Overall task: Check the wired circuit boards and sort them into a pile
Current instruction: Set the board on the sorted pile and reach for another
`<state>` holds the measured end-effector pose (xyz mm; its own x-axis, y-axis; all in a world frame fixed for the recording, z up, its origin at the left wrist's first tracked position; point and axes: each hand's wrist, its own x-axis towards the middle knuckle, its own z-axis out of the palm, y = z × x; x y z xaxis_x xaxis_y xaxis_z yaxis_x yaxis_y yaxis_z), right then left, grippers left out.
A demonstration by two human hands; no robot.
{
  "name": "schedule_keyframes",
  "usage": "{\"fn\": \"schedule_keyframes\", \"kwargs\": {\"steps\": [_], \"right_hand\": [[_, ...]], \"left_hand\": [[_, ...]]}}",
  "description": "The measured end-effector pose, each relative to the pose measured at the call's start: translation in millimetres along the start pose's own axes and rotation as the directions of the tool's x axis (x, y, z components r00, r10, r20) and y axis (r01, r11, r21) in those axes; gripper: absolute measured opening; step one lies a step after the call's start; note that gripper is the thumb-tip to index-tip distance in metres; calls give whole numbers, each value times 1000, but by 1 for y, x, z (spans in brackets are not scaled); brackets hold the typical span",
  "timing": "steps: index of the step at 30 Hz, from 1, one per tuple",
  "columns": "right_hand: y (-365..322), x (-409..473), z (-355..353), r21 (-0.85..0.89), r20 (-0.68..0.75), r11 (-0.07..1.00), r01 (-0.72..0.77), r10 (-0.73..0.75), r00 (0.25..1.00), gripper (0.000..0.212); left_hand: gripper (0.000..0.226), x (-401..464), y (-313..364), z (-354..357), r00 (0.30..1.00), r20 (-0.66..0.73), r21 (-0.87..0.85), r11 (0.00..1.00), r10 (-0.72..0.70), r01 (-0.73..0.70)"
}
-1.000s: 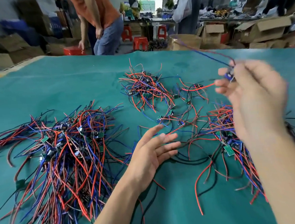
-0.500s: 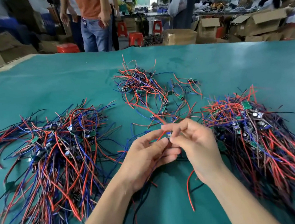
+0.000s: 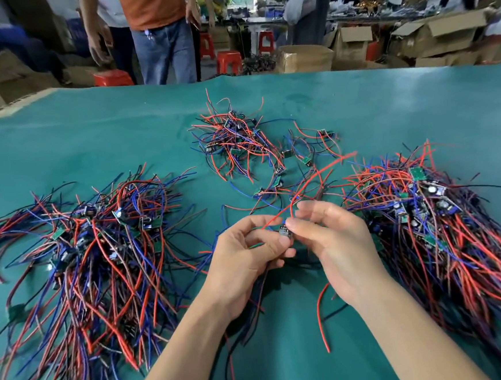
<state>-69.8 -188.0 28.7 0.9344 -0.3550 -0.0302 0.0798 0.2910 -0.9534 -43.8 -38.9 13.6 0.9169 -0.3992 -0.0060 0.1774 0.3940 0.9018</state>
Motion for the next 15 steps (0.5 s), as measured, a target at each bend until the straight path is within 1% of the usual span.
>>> {"fn": "schedule_keyframes", "kwargs": {"steps": [1,3,4,6,10,12,14,15], "right_hand": [[-1,0,-1,33,31,999,-34,33,999,34],[-4,-1,-2,60,125,994,-90,82,989,15],[-7,-2,-3,68,170,992,-109,96,981,9],[-11,-2,-6,72,215,989,-129,111,970,7],[-13,0,-9,60,214,990,-129,113,970,8],[-14,0,-9,3,214,996,-94,91,973,13],[-13,0,-10,-79,184,996,-41,55,981,17],[-12,0,-11,-122,149,992,-5,23,989,13]], "left_hand": [[50,0,0,0,1000,0,13,1000,11,-11],[52,-1,-1,1,1000,5,68,997,30,-30],[50,-1,-2,1,999,7,98,994,39,-39],[45,-1,-3,1,999,5,132,990,42,-42],[25,-2,0,0,998,65,124,992,-22,14],[13,-3,1,1,996,83,162,987,-35,21],[11,-4,2,2,995,91,184,982,-50,33],[12,-4,3,2,994,97,188,981,-59,40]]}}
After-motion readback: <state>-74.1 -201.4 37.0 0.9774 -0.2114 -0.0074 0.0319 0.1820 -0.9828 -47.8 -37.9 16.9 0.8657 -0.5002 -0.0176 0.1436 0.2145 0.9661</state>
